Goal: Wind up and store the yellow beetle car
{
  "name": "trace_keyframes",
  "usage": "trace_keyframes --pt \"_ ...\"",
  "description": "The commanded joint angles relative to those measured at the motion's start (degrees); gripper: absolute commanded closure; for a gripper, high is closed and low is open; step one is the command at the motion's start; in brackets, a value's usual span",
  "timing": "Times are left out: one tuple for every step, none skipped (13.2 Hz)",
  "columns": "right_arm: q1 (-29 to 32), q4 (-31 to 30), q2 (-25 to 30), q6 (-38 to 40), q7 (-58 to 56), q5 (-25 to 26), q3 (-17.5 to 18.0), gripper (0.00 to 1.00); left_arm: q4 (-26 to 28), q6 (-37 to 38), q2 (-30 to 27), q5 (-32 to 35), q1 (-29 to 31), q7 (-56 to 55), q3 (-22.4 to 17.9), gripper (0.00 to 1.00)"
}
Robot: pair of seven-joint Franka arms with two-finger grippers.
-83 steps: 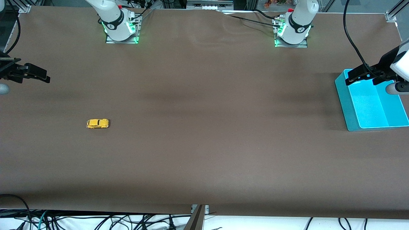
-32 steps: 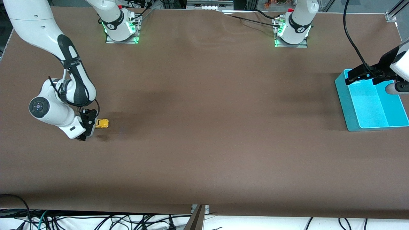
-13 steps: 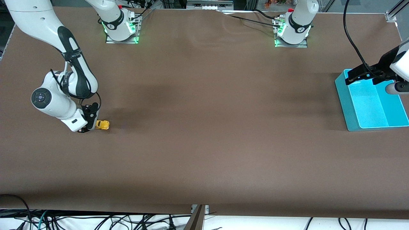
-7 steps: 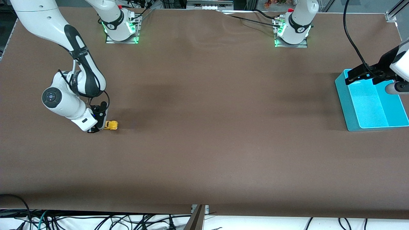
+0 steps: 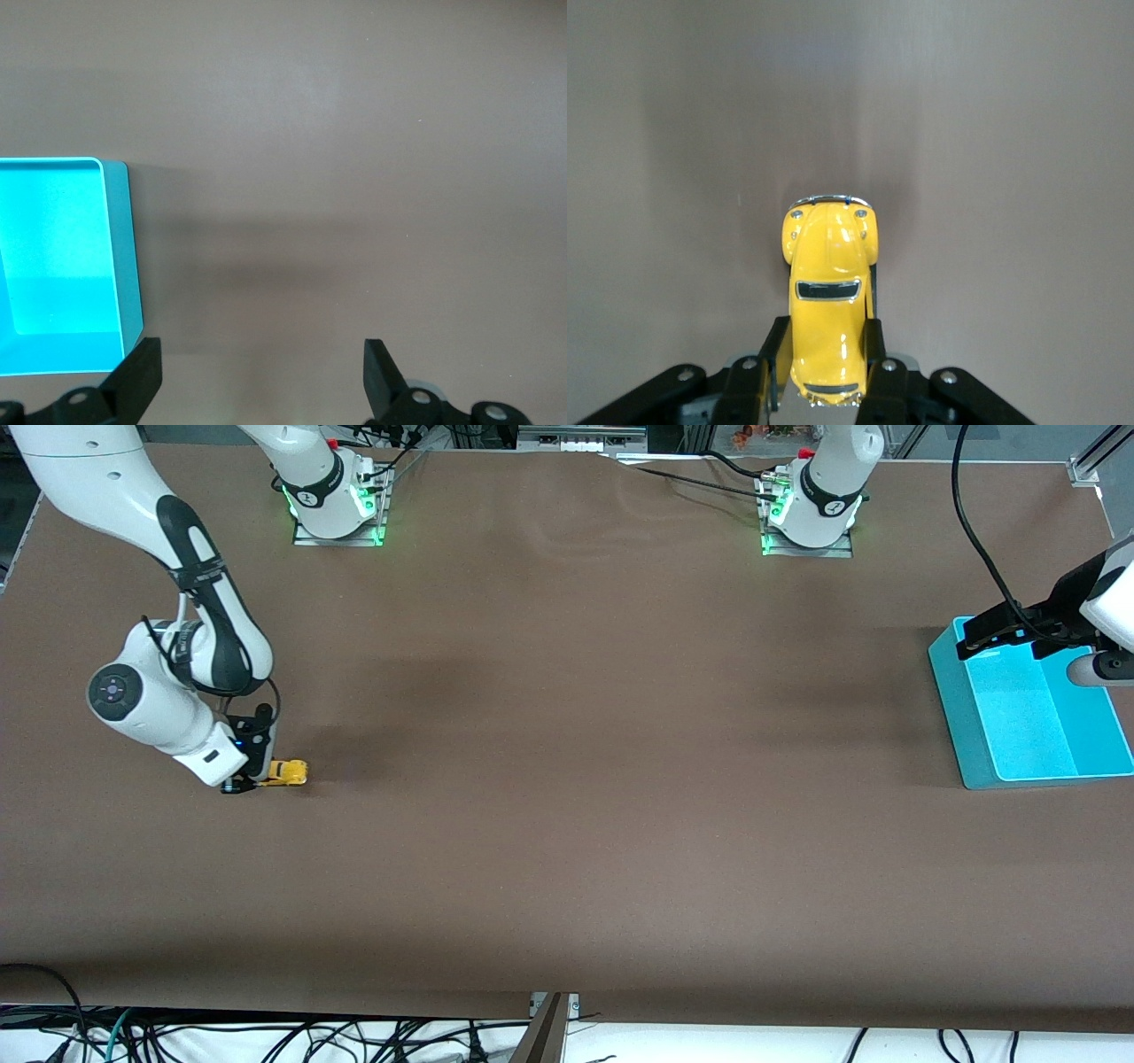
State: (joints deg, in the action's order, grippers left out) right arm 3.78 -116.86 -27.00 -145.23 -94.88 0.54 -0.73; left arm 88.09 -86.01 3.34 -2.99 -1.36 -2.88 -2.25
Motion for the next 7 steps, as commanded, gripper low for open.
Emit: trace_keyframes --pt "4.55 -0.21 -4.90 -4.98 -5.92 0.25 0.38 0.78 -1.61 1.28 0.53 -1.23 0.57 0.33 0.14 0.00" --pt "5.87 -0.21 -5.17 -5.94 -7.59 0.25 0.38 0.78 -1.61 1.28 0.53 -1.23 0.57 0.33 0.14 0.00" --pt "7.28 -0.21 -5.69 -6.82 -9.08 0.16 0.38 0.78 -1.61 1.28 0.53 -1.23 0.57 0.33 0.14 0.00" --pt "8.68 -0.04 -6.13 -7.26 -10.23 0.16 0.47 0.78 -1.61 1.28 0.53 -1.23 0.57 0.33 0.14 0.00" --pt "9.65 0.49 -6.83 -7.35 -11.37 0.16 0.47 0.78 -1.61 1.28 0.53 -1.23 0.57 0.33 0.14 0.00" --pt "10.19 1.01 -7.19 -7.35 -12.60 0.07 0.56 0.78 -1.61 1.28 0.53 -1.23 0.57 0.33 0.14 0.00" --pt "10.36 1.11 -7.37 -7.35 -13.05 -0.02 0.56 0.78 -1.61 1.28 0.53 -1.23 0.57 0.33 0.14 0.00"
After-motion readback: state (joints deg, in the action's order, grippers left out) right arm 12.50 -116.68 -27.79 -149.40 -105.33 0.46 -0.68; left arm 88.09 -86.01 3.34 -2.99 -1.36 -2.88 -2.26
